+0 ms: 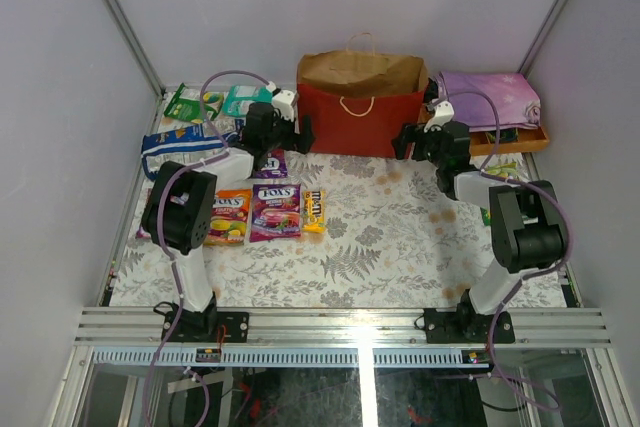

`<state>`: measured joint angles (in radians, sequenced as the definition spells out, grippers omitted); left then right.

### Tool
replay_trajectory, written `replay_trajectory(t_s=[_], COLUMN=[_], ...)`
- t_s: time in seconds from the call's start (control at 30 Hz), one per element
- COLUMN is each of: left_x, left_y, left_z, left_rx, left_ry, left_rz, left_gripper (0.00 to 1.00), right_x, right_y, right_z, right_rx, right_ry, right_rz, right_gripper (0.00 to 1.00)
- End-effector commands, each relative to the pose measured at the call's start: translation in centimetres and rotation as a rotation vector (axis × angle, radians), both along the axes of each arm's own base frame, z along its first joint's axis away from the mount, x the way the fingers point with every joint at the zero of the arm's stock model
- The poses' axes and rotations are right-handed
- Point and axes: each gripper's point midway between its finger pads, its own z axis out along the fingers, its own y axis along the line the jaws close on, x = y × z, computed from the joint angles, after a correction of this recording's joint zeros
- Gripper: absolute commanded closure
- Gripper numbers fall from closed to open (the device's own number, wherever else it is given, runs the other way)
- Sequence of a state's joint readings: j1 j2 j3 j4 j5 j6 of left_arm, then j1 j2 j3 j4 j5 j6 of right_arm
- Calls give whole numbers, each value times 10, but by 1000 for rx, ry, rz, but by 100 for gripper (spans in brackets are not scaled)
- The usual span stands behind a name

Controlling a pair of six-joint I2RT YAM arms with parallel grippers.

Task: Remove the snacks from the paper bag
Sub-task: Adjust the paper bag at the center of the board.

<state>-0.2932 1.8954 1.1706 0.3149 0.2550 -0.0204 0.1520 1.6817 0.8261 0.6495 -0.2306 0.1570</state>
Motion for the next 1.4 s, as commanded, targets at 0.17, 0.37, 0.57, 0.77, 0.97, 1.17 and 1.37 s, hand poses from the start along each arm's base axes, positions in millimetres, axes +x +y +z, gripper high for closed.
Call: replay_trajectory(t_s=[0.17,0.37,0.57,0.77,0.97,1.17,1.37], left_x=[23,24,33,53,63,23,-13], left_y=[-14,-27,-36,-41,-36,-8,7], left_z=[27,30,23,17,23,90,181], left_rx=[-29,-78,-94,-98,-69,-86,-105], left_ry=[-99,-99,-86,-84,-105,-278,-417], left_rz=[-33,-79,-105,-95,-57,21,27], left_gripper=[15,19,27,30,30,0,0], right_x=[27,36,49,70,77,50,4], right_y=[11,29,31,29,24,17,12], right_z=[7,5,1,3,9,56,136], right_rx=[47,120,119,106,91,78,107], right_ry=[-66,-46,-36,-41,-36,-112,-258], right_rz=[104,177,184,175,171,152,151], right_gripper=[6,12,18,20,16,0,1])
